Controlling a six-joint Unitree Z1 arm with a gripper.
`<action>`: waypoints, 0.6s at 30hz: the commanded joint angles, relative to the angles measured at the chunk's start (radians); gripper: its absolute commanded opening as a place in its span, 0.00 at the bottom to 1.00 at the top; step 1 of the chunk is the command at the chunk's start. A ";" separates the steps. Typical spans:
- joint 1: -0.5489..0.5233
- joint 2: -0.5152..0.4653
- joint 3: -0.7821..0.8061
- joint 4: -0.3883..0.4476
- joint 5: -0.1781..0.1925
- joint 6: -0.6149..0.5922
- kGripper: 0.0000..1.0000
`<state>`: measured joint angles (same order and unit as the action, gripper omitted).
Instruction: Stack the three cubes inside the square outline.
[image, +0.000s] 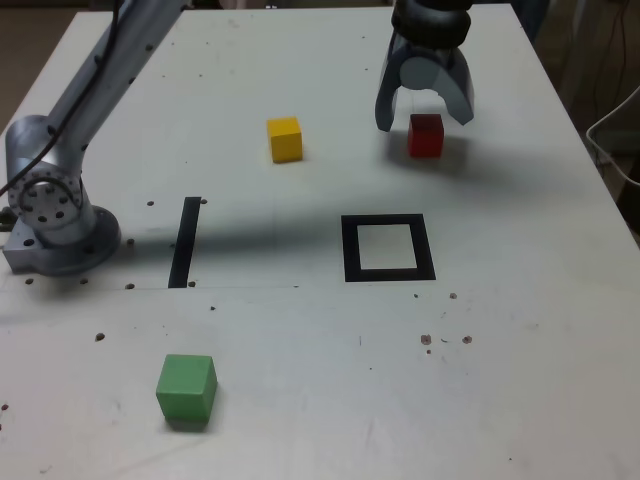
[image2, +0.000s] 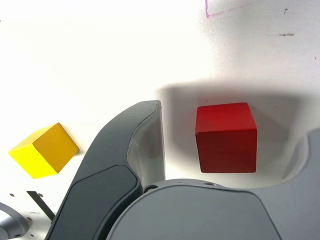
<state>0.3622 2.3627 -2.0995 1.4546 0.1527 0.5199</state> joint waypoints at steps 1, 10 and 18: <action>-0.005 0.006 -0.006 0.004 -0.012 -0.004 0.85; -0.016 0.027 -0.013 -0.001 -0.038 -0.015 0.82; -0.016 0.041 -0.016 -0.005 -0.027 -0.020 0.72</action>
<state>0.3475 2.3996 -2.1117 1.4519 0.1220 0.5024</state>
